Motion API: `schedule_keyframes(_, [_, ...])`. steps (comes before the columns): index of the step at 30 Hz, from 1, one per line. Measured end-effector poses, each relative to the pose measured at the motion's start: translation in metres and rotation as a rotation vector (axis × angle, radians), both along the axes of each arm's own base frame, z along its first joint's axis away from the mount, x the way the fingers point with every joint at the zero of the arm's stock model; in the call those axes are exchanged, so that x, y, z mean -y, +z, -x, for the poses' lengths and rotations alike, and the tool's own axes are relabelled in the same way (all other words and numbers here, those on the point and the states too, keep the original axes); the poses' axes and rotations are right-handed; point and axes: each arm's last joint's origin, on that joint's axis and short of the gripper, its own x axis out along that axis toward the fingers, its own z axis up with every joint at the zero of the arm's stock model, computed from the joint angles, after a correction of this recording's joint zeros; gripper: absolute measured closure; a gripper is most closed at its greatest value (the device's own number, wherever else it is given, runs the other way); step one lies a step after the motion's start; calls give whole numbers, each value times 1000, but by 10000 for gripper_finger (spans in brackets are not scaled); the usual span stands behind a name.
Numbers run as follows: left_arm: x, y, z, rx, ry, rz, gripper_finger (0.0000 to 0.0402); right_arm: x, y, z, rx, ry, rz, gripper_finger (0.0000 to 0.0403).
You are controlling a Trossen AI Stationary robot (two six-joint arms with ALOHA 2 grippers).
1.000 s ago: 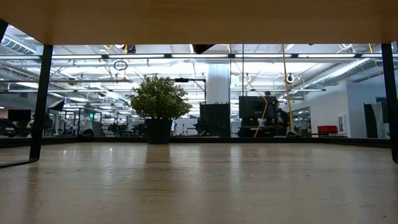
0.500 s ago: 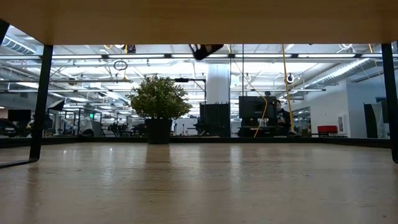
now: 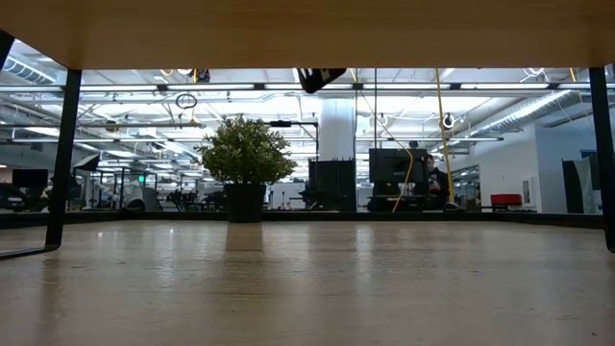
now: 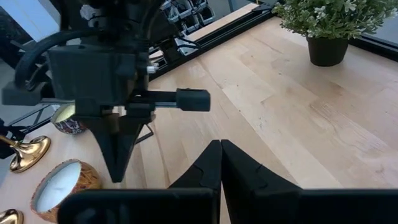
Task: Pick & Place candle stick holders
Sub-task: Return to Home Position
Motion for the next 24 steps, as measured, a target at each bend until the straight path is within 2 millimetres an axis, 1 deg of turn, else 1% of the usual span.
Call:
schedule_keyframes(11, [1, 2, 2, -9, -18, 28, 401, 0, 0, 0, 3, 1, -1, 403])
schedule_keyframes(19, [0, 14, 9, 2, -15, 26, 401, -1, 0, 0, 1, 24, -11, 403])
schedule_keyframes(24, [-4, 22, 13, 25, 22, -6, 401, -1, 0, 0, -2, 25, -10, 403])
